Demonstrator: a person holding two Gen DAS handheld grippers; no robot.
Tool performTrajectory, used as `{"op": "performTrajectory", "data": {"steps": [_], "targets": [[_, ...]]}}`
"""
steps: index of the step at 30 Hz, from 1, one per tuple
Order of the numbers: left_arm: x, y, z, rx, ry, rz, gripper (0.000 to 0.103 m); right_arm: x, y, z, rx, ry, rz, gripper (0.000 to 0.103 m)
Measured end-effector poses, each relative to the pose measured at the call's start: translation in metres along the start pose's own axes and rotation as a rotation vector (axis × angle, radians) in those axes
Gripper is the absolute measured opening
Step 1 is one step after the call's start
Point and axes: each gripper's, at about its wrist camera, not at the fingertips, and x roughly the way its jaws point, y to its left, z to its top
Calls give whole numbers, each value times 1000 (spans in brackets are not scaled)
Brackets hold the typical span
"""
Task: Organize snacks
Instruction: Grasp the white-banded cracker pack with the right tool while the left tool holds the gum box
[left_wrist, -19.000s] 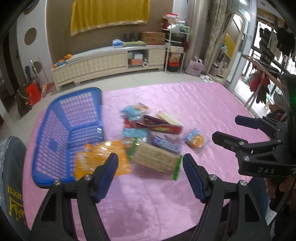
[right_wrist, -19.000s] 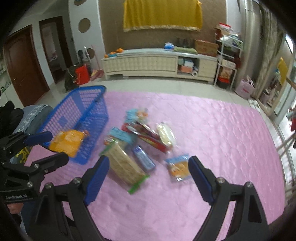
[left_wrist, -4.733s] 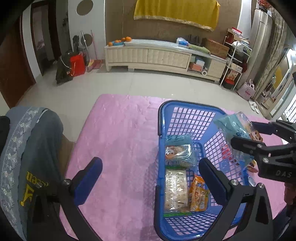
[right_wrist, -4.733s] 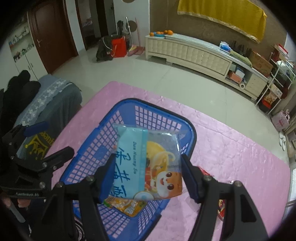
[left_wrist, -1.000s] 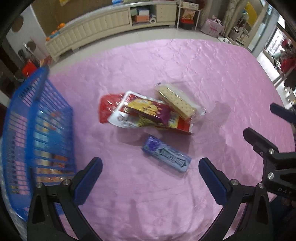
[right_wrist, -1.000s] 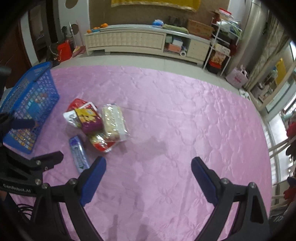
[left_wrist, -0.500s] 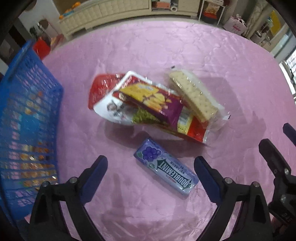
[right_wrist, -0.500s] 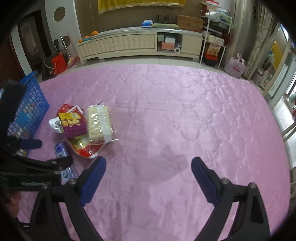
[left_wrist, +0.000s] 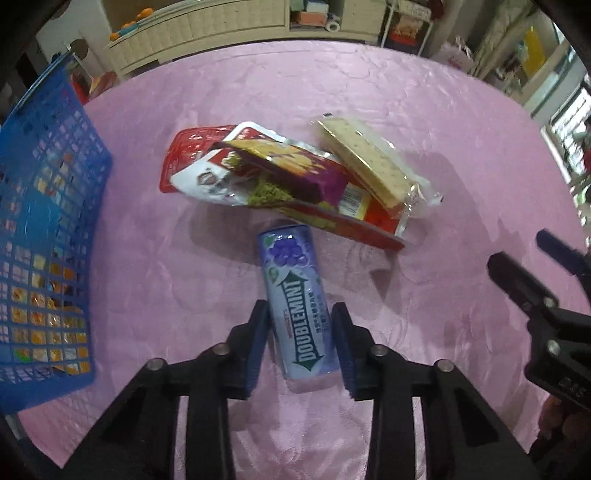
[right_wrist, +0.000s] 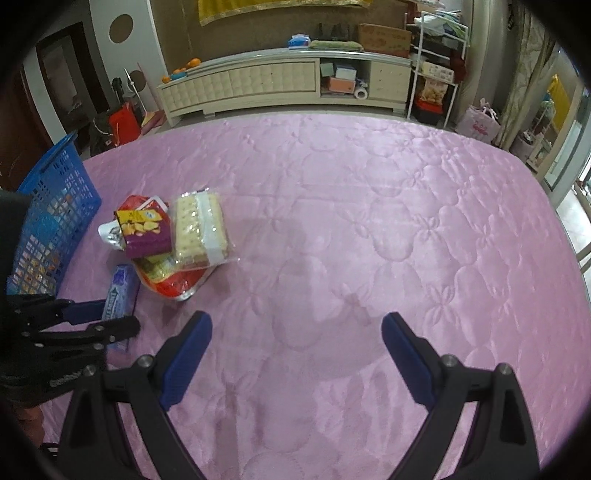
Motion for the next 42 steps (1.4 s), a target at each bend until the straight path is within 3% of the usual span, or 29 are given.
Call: {"op": "performTrajectory", "data": {"steps": [4,11,17,22,26,30,34,42], "targets": [[-11,12,-20,-19,-62,35,30,6,0,-3,15,20,8,95],[-39,35,-36,-22,-175,-7,29,8,3,11,40,28,66,95],[-45,55,-23,5,-218,-10,28,22,26,38,-5,56,108,95],[-48,62,-22,-4,-205,-33,28,45,43,58,-19,115,155,95],[-50,69,-23,-5,-214,-49,28,60,52,70,-47,144,130,95],[-49,63,-9,-10,-211,-52,28,78,59,78,-66,200,120,79],[-58,60,-10,4,-228,-46,28,74,63,80,-109,203,93,57],[-88,57,-20,12,-271,-60,28,23,71,64,-146,130,88,52]]}}
